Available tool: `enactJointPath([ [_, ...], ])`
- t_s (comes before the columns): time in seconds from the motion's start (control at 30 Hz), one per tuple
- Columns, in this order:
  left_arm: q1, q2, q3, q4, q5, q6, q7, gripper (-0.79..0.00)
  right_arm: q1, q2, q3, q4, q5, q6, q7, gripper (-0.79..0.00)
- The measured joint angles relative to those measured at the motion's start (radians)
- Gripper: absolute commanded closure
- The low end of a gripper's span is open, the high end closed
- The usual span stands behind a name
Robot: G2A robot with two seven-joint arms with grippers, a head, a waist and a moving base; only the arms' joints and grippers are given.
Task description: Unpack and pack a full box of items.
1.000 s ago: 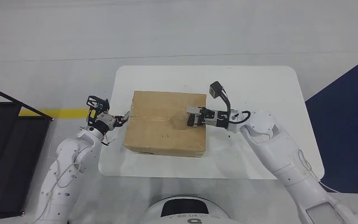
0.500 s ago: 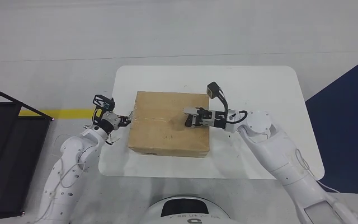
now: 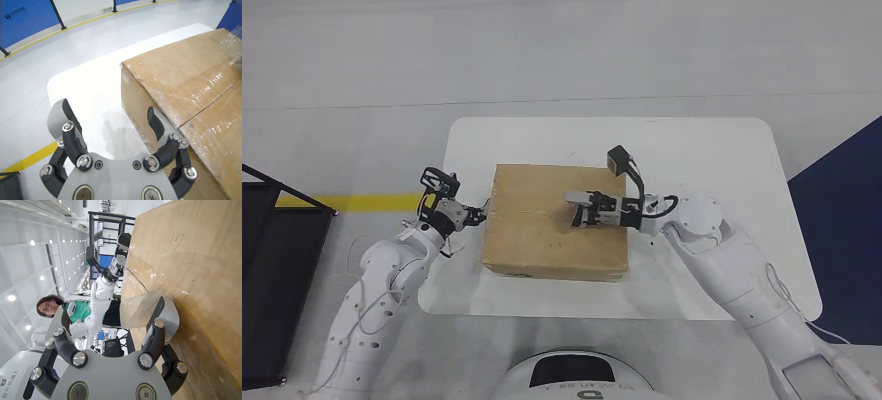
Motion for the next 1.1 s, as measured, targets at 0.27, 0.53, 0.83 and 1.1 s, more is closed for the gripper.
enactJointPath([
  [0.27,-0.005,-0.001,0.009,-0.005,0.006,0.001,0.001,-0.785,0.012,-0.007,-0.012,-0.001,-0.008,0.009,-0.004,-0.785],
  [0.53,-0.003,0.0,0.008,-0.008,0.009,0.001,0.006,-0.785,0.02,-0.012,-0.019,-0.006,-0.014,0.016,-0.003,-0.785],
  [0.83,0.005,0.001,0.0,-0.019,0.006,0.005,0.006,-0.785,-0.017,-0.001,0.037,-0.022,-0.011,-0.015,-0.007,-0.785],
  [1.1,0.01,0.003,-0.023,-0.05,-0.008,0.017,0.001,-0.785,-0.142,0.03,0.172,-0.082,0.005,-0.051,0.003,-0.785],
])
